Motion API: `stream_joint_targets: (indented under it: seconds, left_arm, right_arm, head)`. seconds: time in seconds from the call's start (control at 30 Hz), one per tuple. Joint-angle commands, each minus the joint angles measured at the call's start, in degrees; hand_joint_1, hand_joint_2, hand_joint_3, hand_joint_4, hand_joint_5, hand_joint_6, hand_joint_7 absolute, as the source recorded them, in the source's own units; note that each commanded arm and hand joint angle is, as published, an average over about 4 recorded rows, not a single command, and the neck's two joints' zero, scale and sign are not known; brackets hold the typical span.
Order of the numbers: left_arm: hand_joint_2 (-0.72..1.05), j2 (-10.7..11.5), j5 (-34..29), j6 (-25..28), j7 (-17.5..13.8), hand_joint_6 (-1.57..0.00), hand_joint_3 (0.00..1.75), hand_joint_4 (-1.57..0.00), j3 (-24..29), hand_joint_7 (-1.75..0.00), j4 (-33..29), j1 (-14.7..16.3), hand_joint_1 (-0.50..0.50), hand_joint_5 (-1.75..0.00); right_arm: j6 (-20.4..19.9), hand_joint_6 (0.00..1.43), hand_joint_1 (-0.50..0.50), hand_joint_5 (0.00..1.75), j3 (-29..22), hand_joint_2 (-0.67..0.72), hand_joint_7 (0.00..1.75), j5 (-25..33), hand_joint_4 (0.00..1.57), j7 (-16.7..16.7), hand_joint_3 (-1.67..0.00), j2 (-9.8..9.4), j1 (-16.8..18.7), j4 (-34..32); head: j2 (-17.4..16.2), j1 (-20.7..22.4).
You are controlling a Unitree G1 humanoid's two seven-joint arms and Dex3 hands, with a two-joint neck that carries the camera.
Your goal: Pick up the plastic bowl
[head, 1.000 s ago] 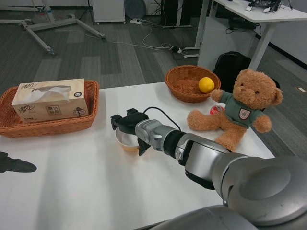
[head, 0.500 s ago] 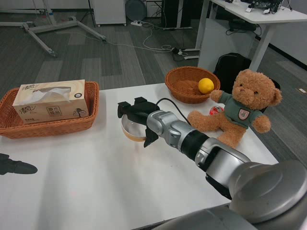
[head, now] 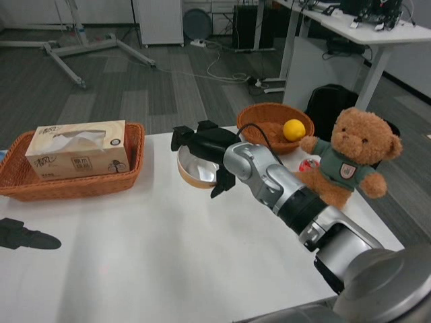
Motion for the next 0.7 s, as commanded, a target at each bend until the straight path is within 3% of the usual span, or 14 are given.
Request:
stream_joint_targets:
  seconds: [0.03, 0.23, 0.37, 0.63, 0.7]
  left_arm:
    - [-0.72, 0.3, -0.3, -0.1, 0.1, 0.00, 0.09, 0.00, -0.1, 0.00, 0.1, 0.4, -0.50, 0.00]
    - [-0.68, 0.3, -0.4, -0.1, 0.1, 0.00, 0.07, 0.00, -0.3, 0.00, 0.1, 0.4, -0.50, 0.00]
    - [-0.70, 0.3, -0.5, -0.1, 0.1, 0.00, 0.09, 0.00, -0.6, 0.00, 0.1, 0.4, -0.50, 0.00]
    - [-0.70, 0.4, -1.3, -0.1, 0.1, 0.00, 0.09, 0.00, -1.6, 0.00, 0.1, 0.4, -0.50, 0.00]
    - [-0.70, 0.4, -1.3, -0.1, 0.1, 0.00, 0.09, 0.00, -1.7, 0.00, 0.1, 0.5, -0.50, 0.00]
  right_arm:
    - [1.0, 0.88, -0.46, 1.65, -0.9, -0.60, 1.68, -0.3, 0.63, 1.1, -1.59, -1.04, 1.1, -3.8]
    - [2.2, 0.88, -0.46, 1.65, -1.9, -0.60, 1.68, -0.6, 0.64, 2.1, -1.59, -1.43, 1.5, -7.2]
    - [2.8, 0.88, -0.46, 1.65, -2.4, -0.60, 1.68, -0.7, 0.65, 2.7, -1.59, -1.87, 1.5, -8.7]
    - [3.3, 0.88, -0.46, 1.65, -2.3, -0.60, 1.68, -0.7, 0.66, 3.2, -1.59, -2.00, 2.0, -9.8]
    - [3.3, 0.88, -0.46, 1.65, -2.3, -0.60, 1.68, -0.7, 0.66, 3.2, -1.59, -2.00, 2.3, -9.9]
  head:
    - [2.3, 0.9]
    - [2.6, 1.1]
    - [8.7, 4.5]
    - [10.3, 6.5]
    - [12.2, 7.6]
